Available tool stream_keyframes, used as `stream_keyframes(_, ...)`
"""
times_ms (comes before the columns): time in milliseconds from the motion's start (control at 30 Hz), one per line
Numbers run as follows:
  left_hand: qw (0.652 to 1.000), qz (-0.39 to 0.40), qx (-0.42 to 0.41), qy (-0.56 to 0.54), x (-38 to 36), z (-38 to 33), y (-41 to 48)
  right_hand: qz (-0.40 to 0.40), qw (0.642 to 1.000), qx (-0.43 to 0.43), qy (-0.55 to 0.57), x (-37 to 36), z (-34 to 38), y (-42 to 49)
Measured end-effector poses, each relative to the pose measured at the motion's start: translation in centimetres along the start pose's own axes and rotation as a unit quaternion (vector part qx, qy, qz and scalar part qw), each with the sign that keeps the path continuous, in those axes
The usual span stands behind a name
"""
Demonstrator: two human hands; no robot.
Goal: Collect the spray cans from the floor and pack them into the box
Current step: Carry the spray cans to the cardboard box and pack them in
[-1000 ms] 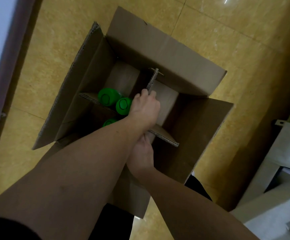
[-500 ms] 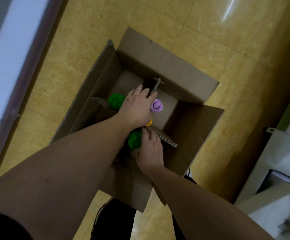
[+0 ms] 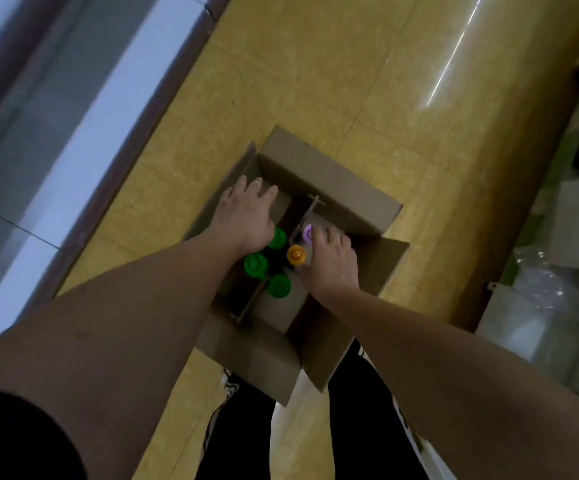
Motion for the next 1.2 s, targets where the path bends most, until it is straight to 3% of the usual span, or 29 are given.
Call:
stream_keyframes(233,0.999,-0.051,0.003,-0.008,13.6,-0.2,-5.5,-0.076,0.997,0.020,-0.012,17.3,4.6,-1.8)
stream_keyframes(467,0.982,-0.189,-0.014,-0.022,33.1,-1.0,-12.7,-0.185,0.978,0.062,-0.072,37.7,10.7,-5.7)
stream_keyframes(633,0.951,-0.310,0.010,-0.008,46.8,-1.3,-19.9,-0.269,0.951,0.130,-0.083,51.8,15.8,-8.9)
stream_keyframes(800,0.898,-0.434,0.068,-0.007,57.4,-0.6,-28.2,-0.328,0.909,0.236,-0.099,62.4,20.6,-12.4)
stream_keyframes(1000,0.850,-0.498,0.168,-0.021,62.2,1.0,-37.8,-0.330,0.874,0.342,-0.099,67.3,27.1,-15.9)
stream_keyframes(1200,0.813,-0.495,0.304,-0.041,56.9,6.4,-48.3,-0.261,0.840,0.468,-0.087,61.7,37.5,-20.3)
Point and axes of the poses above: each hand's wrist, its own y-axis towards the middle knuckle, its own x-axis out of the back of the hand, z = x × y, the point moved 3 cm from there along y, towards the middle knuckle, and after that the axes turned 5 degrees about x, right-handed, at the moved point
